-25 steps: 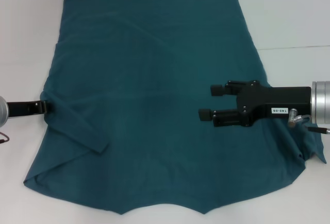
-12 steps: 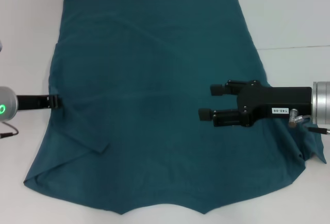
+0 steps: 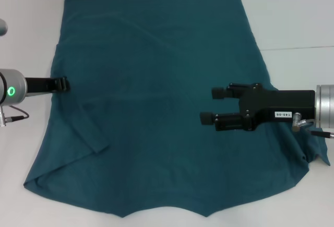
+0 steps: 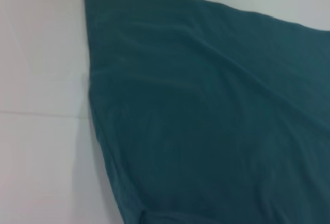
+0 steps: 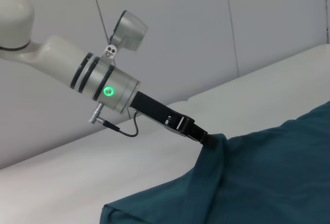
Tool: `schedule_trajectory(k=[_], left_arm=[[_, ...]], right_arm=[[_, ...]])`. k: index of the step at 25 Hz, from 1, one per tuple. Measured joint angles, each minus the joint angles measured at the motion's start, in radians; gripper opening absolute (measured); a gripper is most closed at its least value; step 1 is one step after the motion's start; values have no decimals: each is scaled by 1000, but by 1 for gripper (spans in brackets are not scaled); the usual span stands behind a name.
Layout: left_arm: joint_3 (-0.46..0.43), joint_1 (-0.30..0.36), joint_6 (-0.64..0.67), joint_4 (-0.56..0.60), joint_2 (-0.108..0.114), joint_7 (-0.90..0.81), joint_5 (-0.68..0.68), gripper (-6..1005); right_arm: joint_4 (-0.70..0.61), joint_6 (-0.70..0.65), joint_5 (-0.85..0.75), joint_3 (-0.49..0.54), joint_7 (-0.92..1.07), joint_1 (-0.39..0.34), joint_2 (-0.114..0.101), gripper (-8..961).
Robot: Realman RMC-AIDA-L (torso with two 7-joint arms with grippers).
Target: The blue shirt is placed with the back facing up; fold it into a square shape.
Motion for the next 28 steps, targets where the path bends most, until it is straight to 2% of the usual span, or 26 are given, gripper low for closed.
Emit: schedule_trajectory(k=[7, 20, 25, 28], left_arm=[[-10, -8, -52, -17, 3, -36, -11, 61], [0, -53, -44, -72, -10, -30, -68, 282], [-4, -40, -6, -58, -1, -3, -72, 479], [-9, -4, 81, -16, 4, 84, -114, 593]], right_arm=[[2, -3, 2, -2, -13, -1, -1, 885], [2, 1, 2, -2, -18, 2, -3, 884], [1, -1, 5, 6, -18, -1, -4, 884], [-9, -3, 5, 10, -5, -5, -7, 884]])
